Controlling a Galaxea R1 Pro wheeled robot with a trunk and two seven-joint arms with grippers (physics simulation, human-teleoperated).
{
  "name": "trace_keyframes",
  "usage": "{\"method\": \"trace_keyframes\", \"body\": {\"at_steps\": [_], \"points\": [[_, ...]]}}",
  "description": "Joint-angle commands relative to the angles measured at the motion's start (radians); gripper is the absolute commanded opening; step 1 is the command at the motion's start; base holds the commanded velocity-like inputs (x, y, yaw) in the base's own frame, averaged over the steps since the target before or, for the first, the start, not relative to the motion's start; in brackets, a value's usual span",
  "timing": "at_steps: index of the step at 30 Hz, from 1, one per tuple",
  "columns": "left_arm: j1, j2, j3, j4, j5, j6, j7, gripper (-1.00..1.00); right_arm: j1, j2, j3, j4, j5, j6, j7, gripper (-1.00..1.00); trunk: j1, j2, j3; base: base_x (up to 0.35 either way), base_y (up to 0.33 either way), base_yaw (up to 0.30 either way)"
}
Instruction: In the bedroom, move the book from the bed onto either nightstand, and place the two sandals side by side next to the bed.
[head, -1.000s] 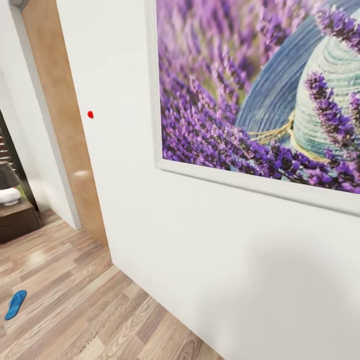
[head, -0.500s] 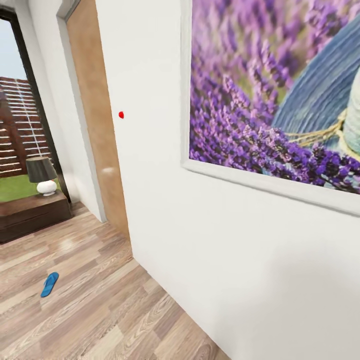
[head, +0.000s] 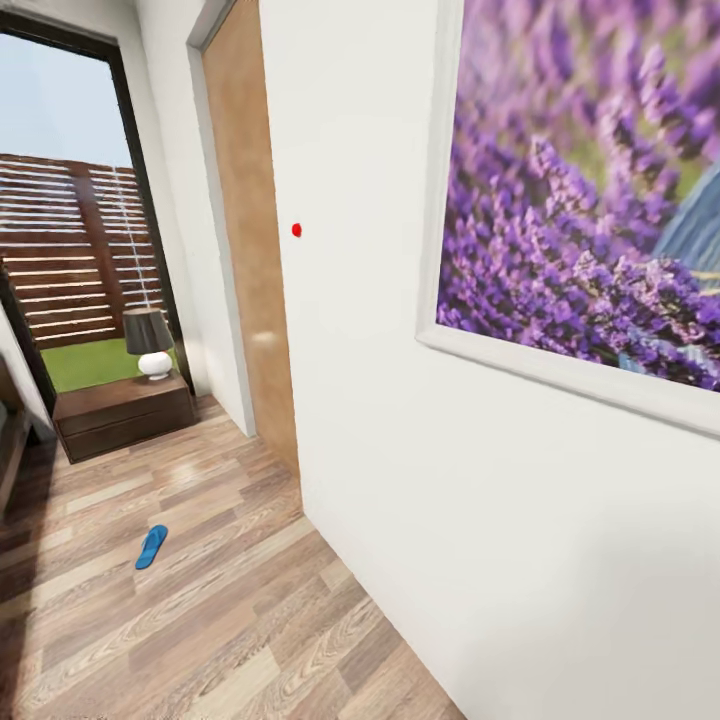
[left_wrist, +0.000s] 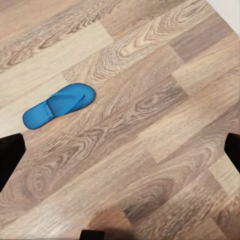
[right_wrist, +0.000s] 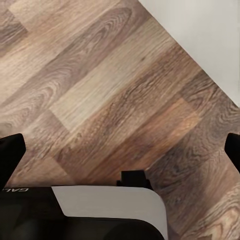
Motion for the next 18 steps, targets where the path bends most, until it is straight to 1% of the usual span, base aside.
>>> {"method": "trace_keyframes", "body": {"at_steps": [1, 18], "points": [[0.0, 0.0, 0.0, -0.001, 0.01, -0.001, 0.0, 1.0, 0.0, 0.0, -0.003, -0.001, -0.001, -0.002, 0.0, 1.0, 0.0, 0.0, -0.001, 0.008, 0.0, 0.293], [0.0, 0.0, 0.0, -0.001, 0.01, -0.001, 0.0, 1.0, 0.0, 0.0, -0.003, -0.001, -0.001, -0.002, -0.001, 1.0, 0.0, 0.0, -0.001, 0.001, 0.0, 0.293]]}}
